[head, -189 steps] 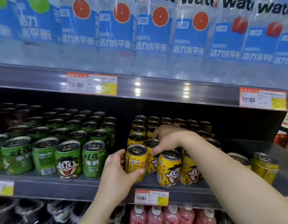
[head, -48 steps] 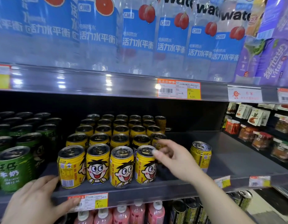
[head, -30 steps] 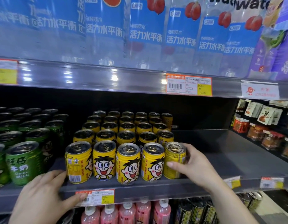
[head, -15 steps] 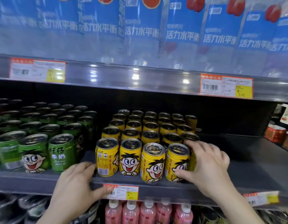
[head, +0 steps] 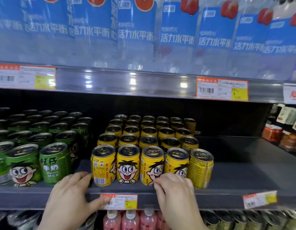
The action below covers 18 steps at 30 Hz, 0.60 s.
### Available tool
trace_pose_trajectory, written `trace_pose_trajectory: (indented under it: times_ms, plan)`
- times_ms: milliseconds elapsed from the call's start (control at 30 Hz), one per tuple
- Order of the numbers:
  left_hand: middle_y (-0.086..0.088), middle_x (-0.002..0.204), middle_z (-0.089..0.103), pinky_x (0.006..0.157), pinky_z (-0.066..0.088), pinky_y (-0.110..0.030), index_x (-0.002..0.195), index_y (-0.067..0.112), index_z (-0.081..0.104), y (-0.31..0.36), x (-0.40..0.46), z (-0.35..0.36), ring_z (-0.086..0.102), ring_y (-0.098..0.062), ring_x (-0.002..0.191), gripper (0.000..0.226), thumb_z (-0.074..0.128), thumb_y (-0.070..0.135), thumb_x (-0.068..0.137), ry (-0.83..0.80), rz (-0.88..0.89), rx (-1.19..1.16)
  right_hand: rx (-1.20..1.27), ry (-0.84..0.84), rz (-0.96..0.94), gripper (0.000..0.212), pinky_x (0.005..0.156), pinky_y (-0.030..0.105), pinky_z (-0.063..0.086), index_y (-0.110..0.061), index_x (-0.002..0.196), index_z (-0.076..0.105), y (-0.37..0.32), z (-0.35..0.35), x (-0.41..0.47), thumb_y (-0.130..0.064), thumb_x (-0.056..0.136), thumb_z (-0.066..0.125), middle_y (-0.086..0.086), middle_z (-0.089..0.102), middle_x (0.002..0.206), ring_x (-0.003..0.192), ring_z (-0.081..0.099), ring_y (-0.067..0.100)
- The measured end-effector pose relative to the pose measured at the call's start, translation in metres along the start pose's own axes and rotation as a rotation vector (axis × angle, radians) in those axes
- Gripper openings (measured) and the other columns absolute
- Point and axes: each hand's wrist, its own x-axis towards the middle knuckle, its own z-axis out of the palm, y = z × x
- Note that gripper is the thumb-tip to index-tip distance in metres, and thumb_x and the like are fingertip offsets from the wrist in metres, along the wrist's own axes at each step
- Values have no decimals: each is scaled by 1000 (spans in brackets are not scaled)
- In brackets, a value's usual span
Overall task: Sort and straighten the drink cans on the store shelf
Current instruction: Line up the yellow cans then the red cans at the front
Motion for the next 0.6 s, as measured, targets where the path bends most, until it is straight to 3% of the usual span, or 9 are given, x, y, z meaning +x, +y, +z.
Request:
trace_pose_trajectory:
  times_ms: [200,333,533,600]
  plan:
    - [0,95,72,73,55,-41,99,20,75,0,0,0,68,-23,82,93,40,93,54,-45,-23,-5,-4,-26,38,26,60,19,33,-40,76,68,-5,3,-6,-46,76,43,-24,58,75,71,57,3]
    - [2,92,72,68,56,-39,96,22,75,1,-2,-4,69,-22,79,88,41,91,55,-26,-23,8,7,24,118,22,64,27,38,-42,78,65,15,-9,-9,-48,78,44,-23,59,74,71,56,6]
    - [5,90,71,65,56,-35,93,22,74,3,-4,-6,68,-19,76,84,41,90,55,-6,-10,22,110,-4,169,8,66,26,34,-34,81,68,31,-4,-4,-28,79,63,-19,57,72,68,49,6]
    - [4,89,71,65,56,-36,93,22,74,2,-4,-6,69,-20,76,84,42,90,55,-11,-8,24,142,-13,163,7,68,26,34,-34,81,68,29,-2,-4,-30,79,62,-20,56,75,71,49,4]
